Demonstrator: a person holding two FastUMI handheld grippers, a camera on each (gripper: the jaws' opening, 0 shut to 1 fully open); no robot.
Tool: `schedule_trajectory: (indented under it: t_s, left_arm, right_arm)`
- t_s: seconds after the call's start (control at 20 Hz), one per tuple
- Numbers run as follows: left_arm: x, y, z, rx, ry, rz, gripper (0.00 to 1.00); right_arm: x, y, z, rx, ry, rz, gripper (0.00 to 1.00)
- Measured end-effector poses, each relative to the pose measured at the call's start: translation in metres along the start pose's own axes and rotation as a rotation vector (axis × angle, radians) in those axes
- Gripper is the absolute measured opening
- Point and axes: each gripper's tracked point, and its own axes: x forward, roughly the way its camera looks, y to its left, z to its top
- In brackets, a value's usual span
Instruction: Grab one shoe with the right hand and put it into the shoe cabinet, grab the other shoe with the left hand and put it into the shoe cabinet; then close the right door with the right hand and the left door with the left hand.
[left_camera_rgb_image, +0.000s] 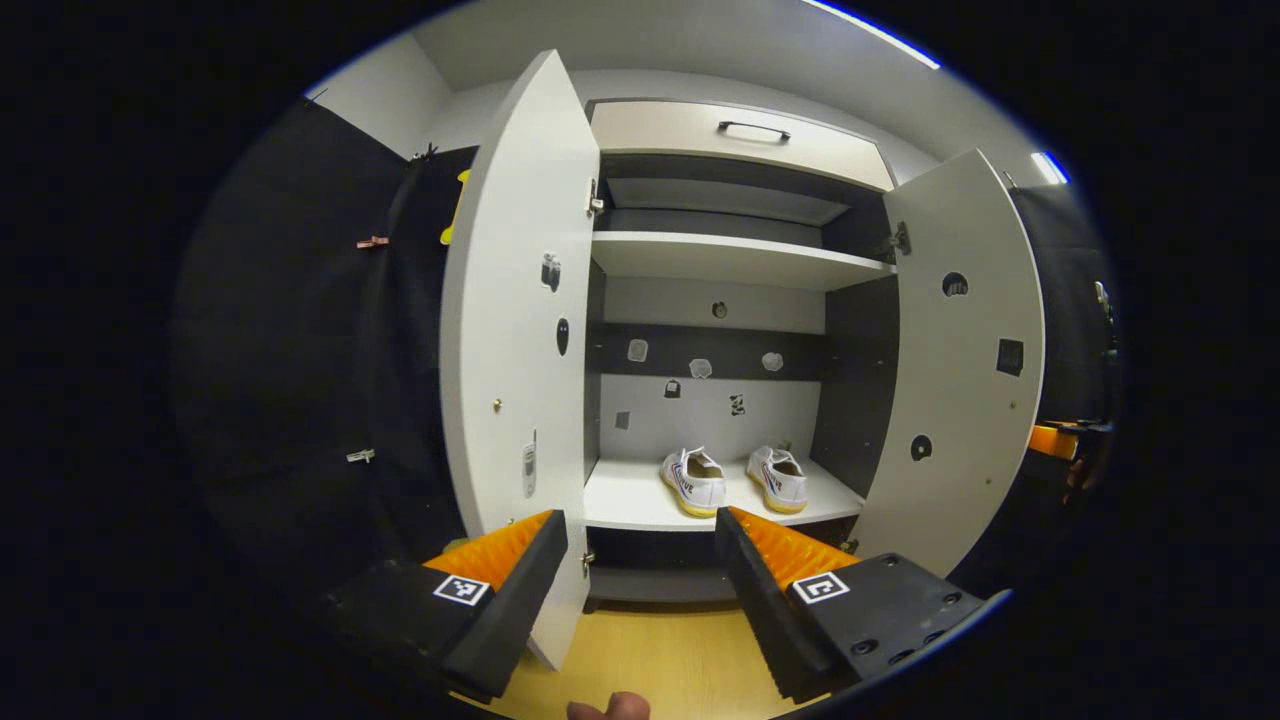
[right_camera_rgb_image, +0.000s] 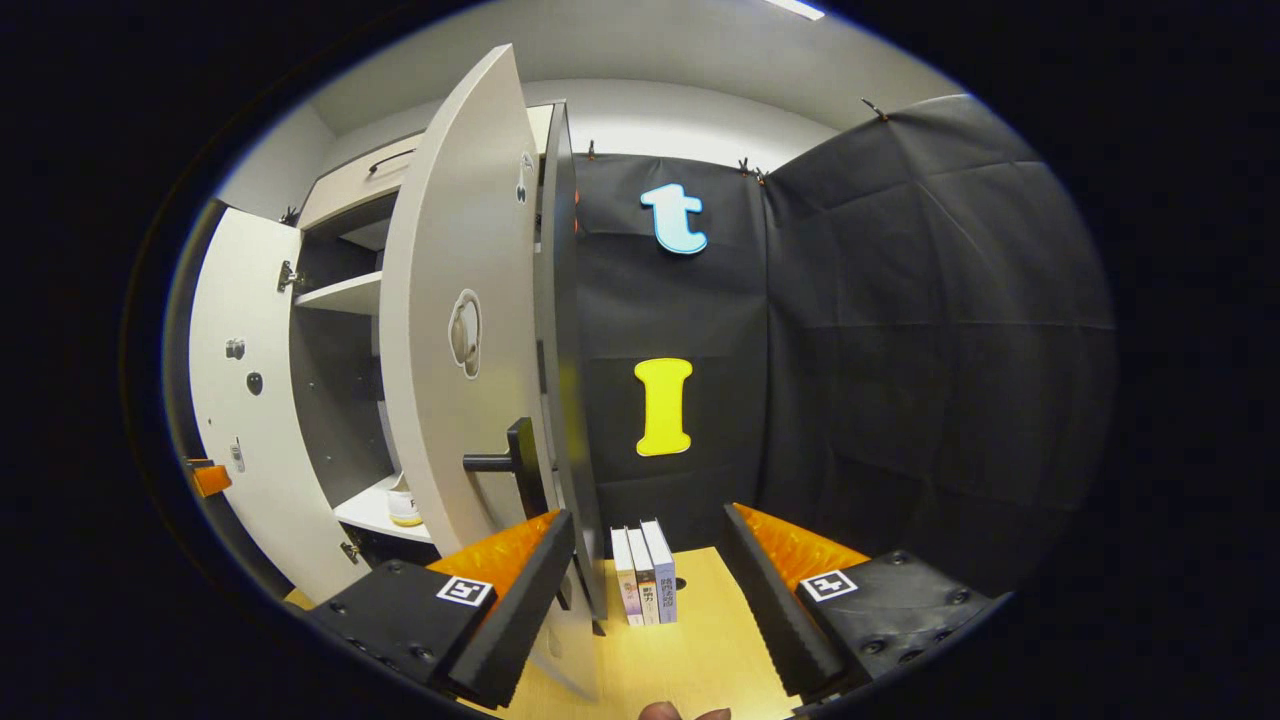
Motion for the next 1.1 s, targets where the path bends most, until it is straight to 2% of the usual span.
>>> schedule_trajectory:
  t_s: [0.15,0.35,0.55,0.95,1.1]
  left_arm:
    - [-0.015,0.023,-0.003,0.029,-0.010,0.029,0.94]
    - [-0.022,0.040,-0.008,0.017,-0.018,0.023,0.94]
    - [-0.030,0.056,-0.009,0.010,-0.015,0.022,0.94]
    - [-0.041,0.087,-0.008,-0.010,-0.022,0.047,0.94]
    - [-0.046,0.098,-0.005,-0.015,-0.019,0.053,0.94]
  right_arm:
    - [-0.003,0.004,-0.001,0.006,0.001,-0.008,0.96]
    - [-0.010,0.013,0.002,-0.015,-0.020,-0.045,0.96]
    - [-0.016,0.036,-0.002,-0.002,-0.019,-0.032,0.96]
    - [-0.020,0.117,-0.014,0.049,-0.019,0.091,0.97]
    - [-0.019,0.181,-0.035,0.091,0.035,0.207,0.97]
